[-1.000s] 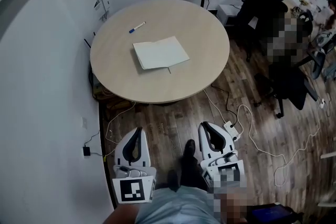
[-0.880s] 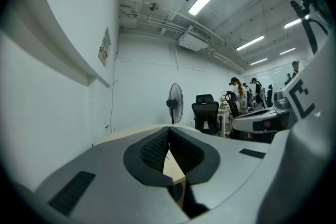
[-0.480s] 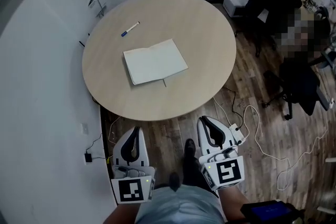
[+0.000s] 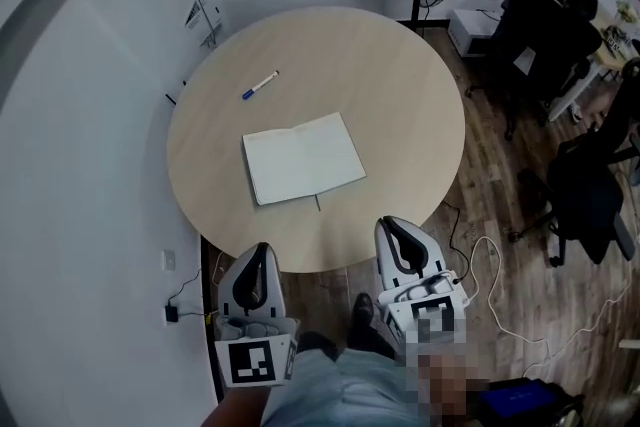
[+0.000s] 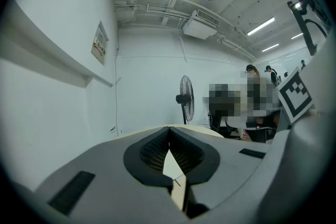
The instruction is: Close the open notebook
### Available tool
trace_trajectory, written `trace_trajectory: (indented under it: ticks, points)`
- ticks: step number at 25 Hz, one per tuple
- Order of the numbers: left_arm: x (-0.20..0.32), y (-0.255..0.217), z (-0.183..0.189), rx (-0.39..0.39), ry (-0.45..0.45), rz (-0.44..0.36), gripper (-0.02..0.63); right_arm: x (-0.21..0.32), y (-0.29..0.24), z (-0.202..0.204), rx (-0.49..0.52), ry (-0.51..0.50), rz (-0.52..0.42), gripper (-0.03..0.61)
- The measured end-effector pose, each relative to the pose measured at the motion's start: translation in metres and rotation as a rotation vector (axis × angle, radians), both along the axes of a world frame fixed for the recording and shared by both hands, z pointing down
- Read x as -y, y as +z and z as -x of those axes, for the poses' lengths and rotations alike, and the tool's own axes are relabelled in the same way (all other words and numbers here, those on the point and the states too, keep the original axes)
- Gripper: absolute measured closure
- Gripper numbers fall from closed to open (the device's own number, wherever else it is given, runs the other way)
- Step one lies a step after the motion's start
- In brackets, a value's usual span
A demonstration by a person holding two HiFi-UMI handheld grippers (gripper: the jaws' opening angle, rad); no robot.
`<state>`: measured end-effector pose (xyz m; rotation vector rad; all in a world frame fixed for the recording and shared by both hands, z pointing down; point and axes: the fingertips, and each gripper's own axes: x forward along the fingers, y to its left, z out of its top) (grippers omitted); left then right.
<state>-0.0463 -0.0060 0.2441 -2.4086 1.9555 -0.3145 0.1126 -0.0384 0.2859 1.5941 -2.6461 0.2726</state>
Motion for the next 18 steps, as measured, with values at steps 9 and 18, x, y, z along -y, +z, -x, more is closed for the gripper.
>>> trace_trajectory:
  ticks: [9,18]
  points:
    - [0.041,-0.008,0.027,-0.032,-0.085,-0.028,0.595,0.054,-0.017,0.029,-0.016,-0.082,-0.037,0.529]
    - [0.103,0.018,0.080,-0.060,-0.127,0.015,0.594,0.116,-0.005,0.080,-0.035,-0.130,-0.002,0.529]
